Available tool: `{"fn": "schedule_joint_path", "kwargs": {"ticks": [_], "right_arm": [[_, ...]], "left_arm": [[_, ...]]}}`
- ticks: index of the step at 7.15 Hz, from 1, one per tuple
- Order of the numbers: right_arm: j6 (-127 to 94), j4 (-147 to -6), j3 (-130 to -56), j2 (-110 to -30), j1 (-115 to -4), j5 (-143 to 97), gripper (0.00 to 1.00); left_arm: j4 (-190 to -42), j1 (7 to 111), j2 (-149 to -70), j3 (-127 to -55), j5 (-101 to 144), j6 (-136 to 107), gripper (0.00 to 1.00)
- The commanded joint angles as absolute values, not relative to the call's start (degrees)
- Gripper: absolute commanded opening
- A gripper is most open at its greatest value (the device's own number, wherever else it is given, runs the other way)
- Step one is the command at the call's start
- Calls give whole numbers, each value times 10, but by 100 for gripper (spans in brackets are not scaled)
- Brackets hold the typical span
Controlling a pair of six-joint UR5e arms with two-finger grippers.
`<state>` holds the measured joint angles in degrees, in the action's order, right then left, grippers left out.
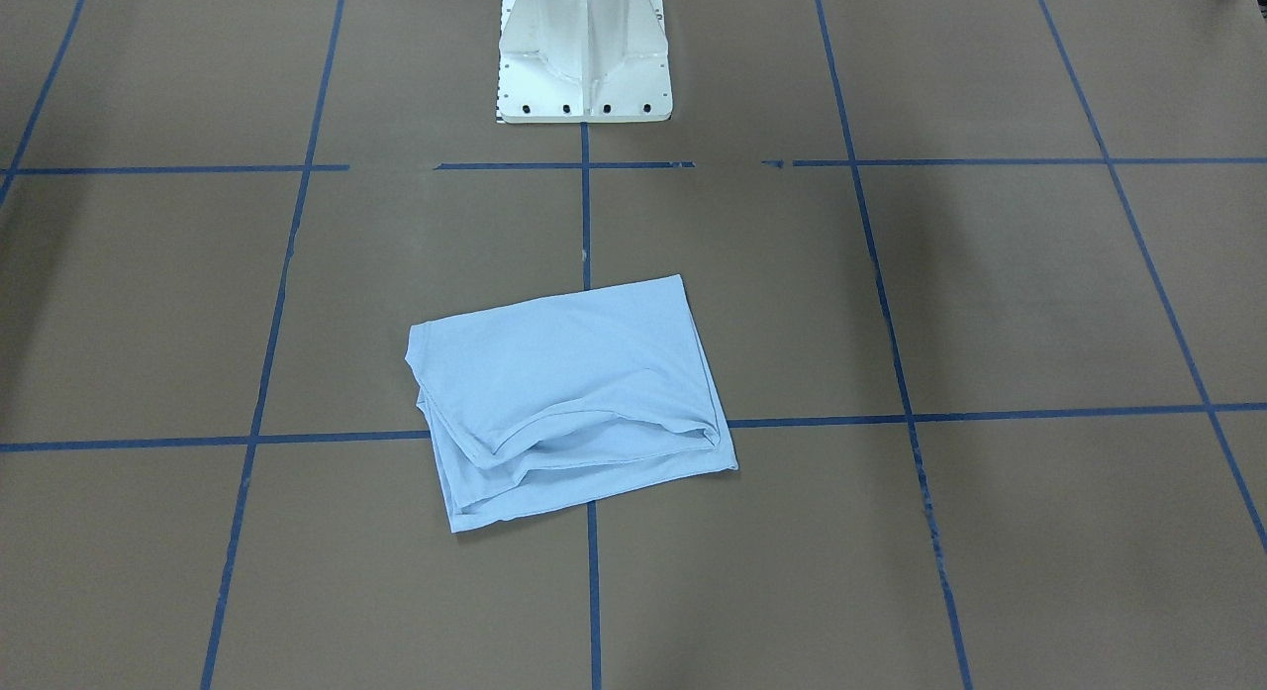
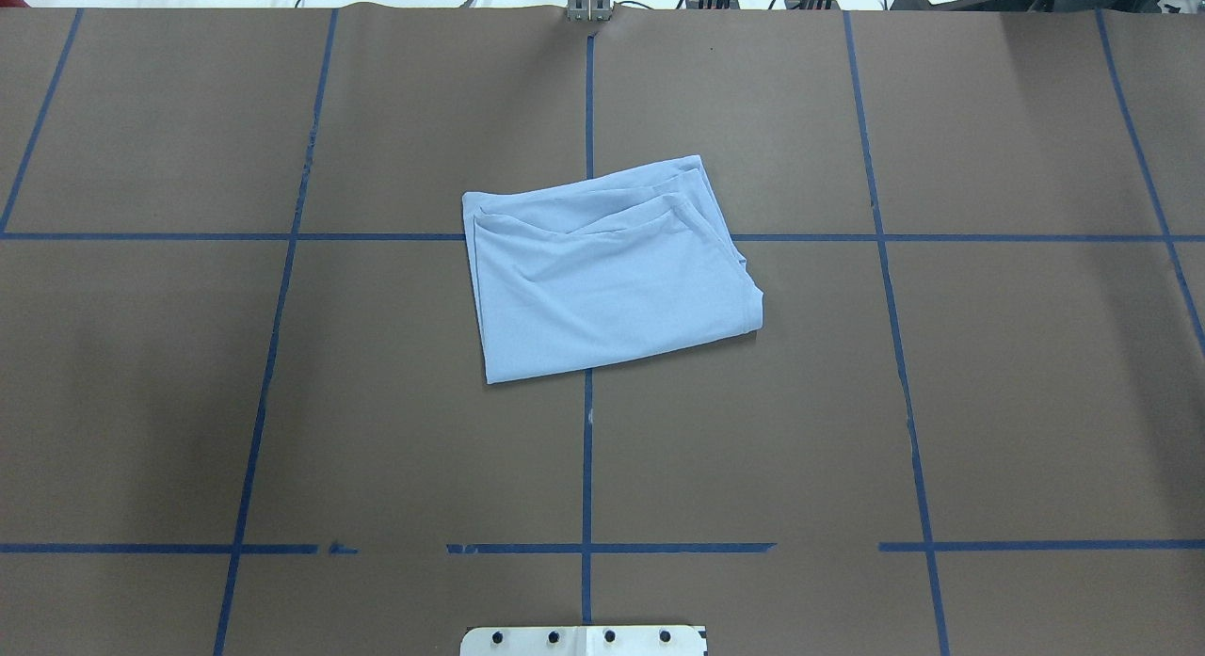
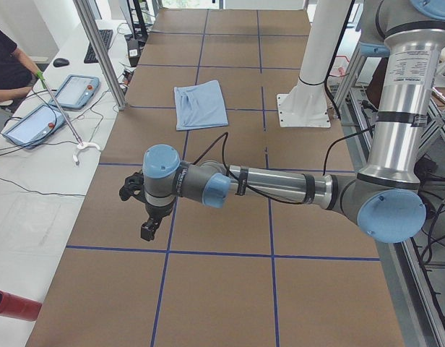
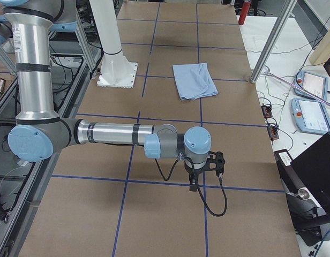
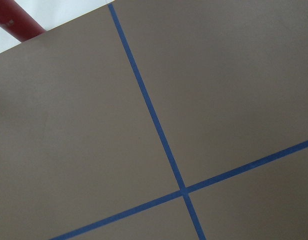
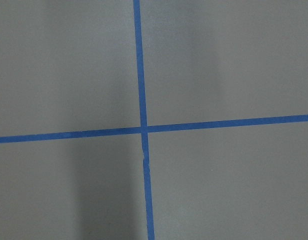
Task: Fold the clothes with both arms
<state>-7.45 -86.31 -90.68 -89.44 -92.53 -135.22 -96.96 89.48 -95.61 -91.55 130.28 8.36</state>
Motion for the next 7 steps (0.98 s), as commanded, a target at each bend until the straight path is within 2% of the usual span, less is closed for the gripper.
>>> {"fn": "schedule_joint_path", "kwargs": {"ticks": [1,3,7], "right_arm": [[-89,-862,-915,-892,-923,-1360,100],[-160,-862,-962,-892,-885,-1356,100],[-143,-853,-962,-894,-882,-1308,100]], "left_arm": [[-909,895,-936,-921,1303,131,100],[-910,894,-923,-921,1304,149,100],[-909,895,-927,-926,1303,149,100]]}}
